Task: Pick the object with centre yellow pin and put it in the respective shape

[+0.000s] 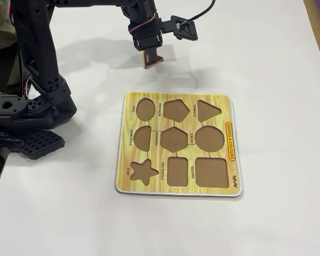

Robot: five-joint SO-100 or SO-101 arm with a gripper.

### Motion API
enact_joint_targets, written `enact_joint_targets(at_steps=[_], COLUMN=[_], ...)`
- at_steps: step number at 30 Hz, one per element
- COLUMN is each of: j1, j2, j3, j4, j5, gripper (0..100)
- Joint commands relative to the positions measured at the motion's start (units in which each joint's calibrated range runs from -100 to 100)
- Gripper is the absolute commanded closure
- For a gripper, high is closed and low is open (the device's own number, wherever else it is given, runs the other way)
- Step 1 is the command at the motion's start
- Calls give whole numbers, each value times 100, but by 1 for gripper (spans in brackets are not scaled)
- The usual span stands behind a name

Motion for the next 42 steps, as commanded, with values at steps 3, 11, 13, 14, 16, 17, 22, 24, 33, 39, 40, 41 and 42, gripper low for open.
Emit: enact_joint_targets(at_steps=[3,11,13,14,16,17,22,24,33,39,40,41,42], j1=[8,37,37,37,37,37,57,76,135,350,399,438,516], j2=[-20,-95,-103,-103,-112,-153,-446,-597,-1174,-1459,-1501,-1543,-1584], j3=[90,-18,-27,-27,-27,-27,-18,-18,81,81,81,81,81], j4=[82,4,4,4,4,4,4,4,4,13,30,47,73], j5=[30,30,30,30,30,30,30,30,30,35,41,41,41], gripper=[94,94,94,94,94,94,94,95,96,96,96,96,96])
